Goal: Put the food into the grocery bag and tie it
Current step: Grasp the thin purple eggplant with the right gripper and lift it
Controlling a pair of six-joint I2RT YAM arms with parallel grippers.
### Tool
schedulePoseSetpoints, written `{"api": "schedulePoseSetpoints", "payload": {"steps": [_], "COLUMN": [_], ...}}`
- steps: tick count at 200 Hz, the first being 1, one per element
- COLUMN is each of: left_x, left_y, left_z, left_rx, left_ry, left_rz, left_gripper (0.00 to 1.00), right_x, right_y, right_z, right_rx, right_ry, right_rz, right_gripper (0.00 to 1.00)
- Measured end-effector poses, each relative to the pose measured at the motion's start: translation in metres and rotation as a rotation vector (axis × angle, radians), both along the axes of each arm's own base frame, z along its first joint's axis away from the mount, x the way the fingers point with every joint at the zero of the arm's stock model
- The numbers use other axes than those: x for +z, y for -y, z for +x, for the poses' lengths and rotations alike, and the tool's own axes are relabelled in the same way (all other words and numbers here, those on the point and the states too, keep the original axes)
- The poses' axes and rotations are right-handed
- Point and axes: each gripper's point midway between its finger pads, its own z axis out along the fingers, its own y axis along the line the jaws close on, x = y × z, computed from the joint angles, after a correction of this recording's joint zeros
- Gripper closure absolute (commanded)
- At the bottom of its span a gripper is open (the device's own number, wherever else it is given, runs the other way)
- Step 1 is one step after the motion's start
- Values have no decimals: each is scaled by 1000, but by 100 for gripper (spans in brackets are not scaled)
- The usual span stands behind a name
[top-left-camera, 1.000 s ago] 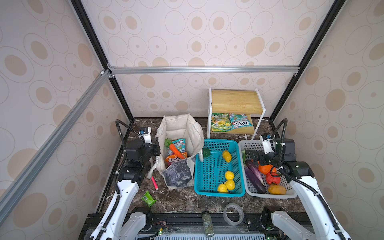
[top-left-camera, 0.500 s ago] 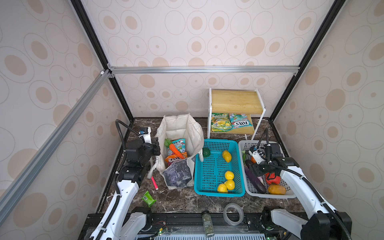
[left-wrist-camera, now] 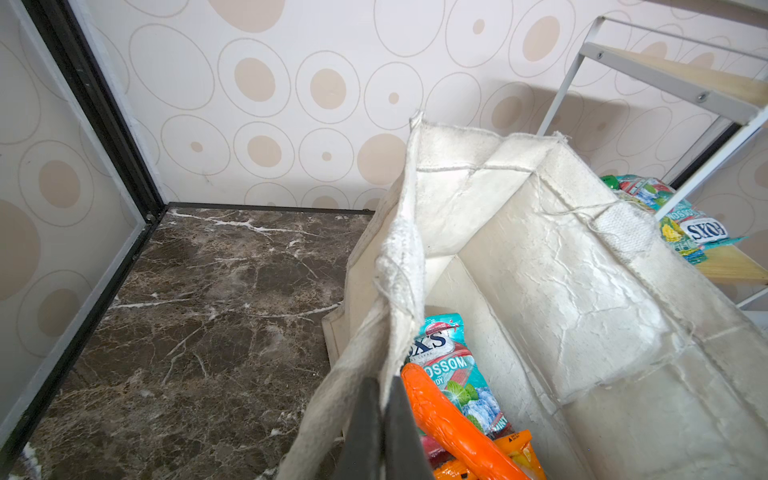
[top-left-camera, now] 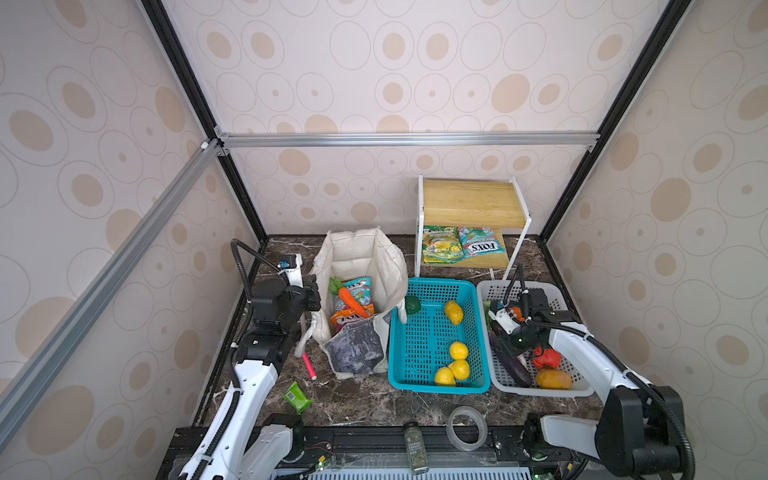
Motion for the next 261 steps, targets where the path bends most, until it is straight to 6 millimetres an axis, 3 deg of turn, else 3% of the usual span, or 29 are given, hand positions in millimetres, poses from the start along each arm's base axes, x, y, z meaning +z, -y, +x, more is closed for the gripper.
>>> {"api": "schedulePoseSetpoints", "payload": {"steps": [92, 166, 200, 261], "left_x": [0, 0, 1, 1], "left_y": [0, 0, 0, 0], "left_z": [0, 0, 0, -1], "left_rx": [0, 0, 1, 2], "left_ry": [0, 1, 2, 3], "left_rz": [0, 0, 0, 0], "left_gripper": [100, 100, 100, 100], "right_x": [-25, -32, -22, 25], "right_y": [-1, -2, -4, -5], "right_z": [6, 18, 24, 34], "right_rx": [26, 22, 20, -23], "right_ry": [-93, -65, -15, 159], "right_rz": [-41, -75, -69, -43], "right_gripper": [42, 62, 65, 65]}}
